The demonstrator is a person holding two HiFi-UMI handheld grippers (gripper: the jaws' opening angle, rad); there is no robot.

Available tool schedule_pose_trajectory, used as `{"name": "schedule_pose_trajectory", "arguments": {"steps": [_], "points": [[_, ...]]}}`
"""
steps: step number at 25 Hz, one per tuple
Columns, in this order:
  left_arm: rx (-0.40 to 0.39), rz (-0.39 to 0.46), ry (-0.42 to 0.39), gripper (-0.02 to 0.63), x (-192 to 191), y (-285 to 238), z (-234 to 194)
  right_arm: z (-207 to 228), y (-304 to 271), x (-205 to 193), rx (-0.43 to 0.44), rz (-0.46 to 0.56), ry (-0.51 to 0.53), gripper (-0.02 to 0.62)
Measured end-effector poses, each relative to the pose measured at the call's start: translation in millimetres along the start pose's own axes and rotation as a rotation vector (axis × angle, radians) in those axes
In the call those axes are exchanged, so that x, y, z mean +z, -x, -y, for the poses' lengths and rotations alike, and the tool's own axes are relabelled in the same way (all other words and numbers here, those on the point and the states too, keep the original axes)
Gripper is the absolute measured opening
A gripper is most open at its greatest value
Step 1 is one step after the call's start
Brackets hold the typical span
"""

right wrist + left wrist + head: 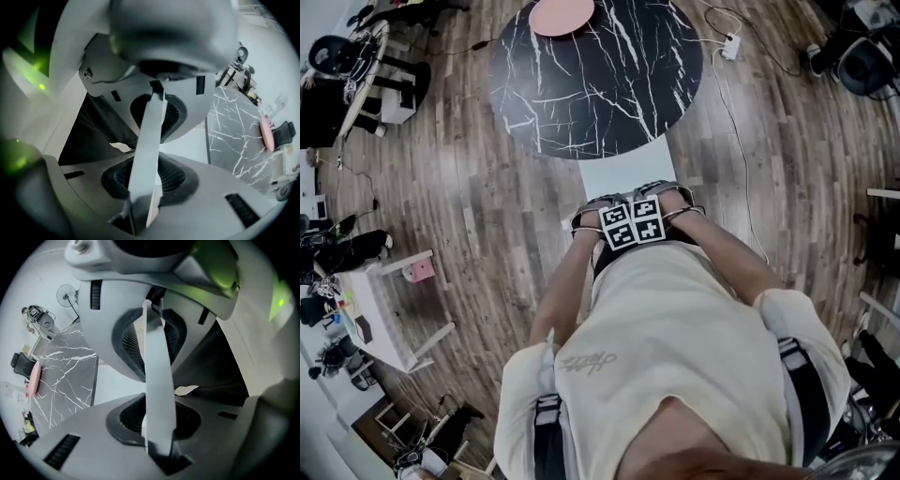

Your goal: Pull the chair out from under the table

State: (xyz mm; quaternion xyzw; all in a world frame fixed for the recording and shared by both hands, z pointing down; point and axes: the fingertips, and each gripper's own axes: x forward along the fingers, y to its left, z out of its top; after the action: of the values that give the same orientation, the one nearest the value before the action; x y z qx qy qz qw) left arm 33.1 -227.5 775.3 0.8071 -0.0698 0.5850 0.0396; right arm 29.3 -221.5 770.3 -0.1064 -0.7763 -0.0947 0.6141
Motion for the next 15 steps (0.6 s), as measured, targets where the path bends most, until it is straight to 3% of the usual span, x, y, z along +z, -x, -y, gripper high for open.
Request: {"name": "schedule_pose_trajectory", "arguments": {"steps": [15], "points": [[-0.072,-0.007,0.034,0.089,-1,1,22,-21,1,4,0.051,0.046,-0.085,0.092]]}}
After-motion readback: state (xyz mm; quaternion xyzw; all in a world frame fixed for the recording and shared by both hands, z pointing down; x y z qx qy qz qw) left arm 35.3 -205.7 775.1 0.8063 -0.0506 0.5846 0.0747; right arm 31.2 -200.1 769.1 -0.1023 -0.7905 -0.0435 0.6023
